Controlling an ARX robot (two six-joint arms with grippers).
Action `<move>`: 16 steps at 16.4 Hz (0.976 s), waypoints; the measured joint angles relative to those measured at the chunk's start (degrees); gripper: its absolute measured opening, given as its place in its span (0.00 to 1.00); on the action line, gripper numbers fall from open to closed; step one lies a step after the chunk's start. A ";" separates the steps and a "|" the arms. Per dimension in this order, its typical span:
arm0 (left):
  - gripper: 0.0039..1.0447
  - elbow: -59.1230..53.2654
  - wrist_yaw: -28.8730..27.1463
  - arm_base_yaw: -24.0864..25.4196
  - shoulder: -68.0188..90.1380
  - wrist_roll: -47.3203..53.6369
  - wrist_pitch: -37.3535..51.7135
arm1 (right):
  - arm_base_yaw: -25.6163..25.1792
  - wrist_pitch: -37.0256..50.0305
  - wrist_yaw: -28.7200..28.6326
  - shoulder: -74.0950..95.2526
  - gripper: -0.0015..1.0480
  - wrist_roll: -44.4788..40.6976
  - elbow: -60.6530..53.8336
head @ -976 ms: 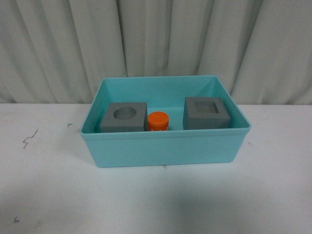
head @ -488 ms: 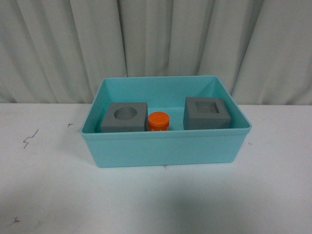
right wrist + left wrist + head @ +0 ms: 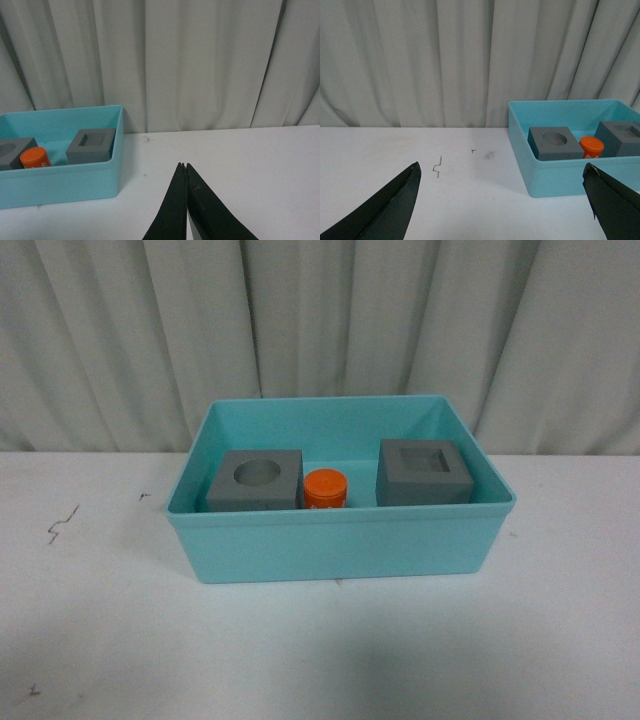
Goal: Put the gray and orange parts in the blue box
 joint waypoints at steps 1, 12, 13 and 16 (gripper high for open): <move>0.94 0.00 0.00 0.00 0.00 0.00 0.00 | 0.00 -2.64 0.00 -2.78 0.02 0.00 0.00; 0.94 0.00 0.00 0.00 0.00 -0.02 0.02 | 0.00 -17.27 -0.07 -16.81 0.27 -0.02 0.02; 0.94 0.00 0.00 0.00 0.00 0.00 0.02 | 0.00 -17.27 -0.07 -16.81 0.30 -0.02 0.02; 0.94 0.00 0.00 0.00 0.00 -0.02 0.02 | 0.00 -17.29 -0.07 -16.81 0.39 -0.02 0.02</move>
